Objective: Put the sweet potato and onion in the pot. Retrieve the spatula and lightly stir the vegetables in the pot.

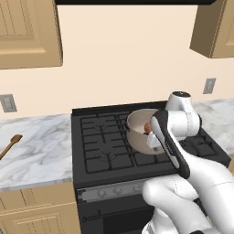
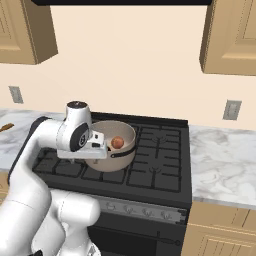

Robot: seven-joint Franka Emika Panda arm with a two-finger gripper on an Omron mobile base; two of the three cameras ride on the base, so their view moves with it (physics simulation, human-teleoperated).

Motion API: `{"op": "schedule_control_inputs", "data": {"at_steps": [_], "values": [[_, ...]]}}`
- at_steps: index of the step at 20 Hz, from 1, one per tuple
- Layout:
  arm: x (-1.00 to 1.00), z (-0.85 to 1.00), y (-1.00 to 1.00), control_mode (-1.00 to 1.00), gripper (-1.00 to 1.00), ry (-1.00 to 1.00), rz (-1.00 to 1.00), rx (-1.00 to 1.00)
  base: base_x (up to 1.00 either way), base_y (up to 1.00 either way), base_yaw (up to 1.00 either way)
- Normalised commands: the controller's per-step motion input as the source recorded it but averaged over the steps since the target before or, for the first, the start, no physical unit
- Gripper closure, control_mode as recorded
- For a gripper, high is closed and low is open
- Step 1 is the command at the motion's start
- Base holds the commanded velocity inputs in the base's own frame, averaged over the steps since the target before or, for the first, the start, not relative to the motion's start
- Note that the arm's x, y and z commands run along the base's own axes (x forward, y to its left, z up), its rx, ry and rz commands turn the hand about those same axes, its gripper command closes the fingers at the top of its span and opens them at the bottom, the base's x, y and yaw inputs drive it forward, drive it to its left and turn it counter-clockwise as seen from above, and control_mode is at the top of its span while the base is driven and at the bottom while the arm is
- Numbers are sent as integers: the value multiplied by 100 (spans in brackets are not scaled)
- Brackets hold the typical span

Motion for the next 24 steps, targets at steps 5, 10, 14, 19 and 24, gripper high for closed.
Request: {"op": "schedule_control_inputs", "data": {"at_steps": [5,10,14,19,24], "values": [[0,0,0,-100,-100,0,0,0,0,0,0],[0,0,0,-100,-100,0,0,0,0,0,0],[0,0,3,100,-100,0,0,0,-7,13,0],[0,0,0,100,-100,0,0,0,-60,94,0],[0,0,0,100,-100,0,0,0,-25,100,-3]]}}
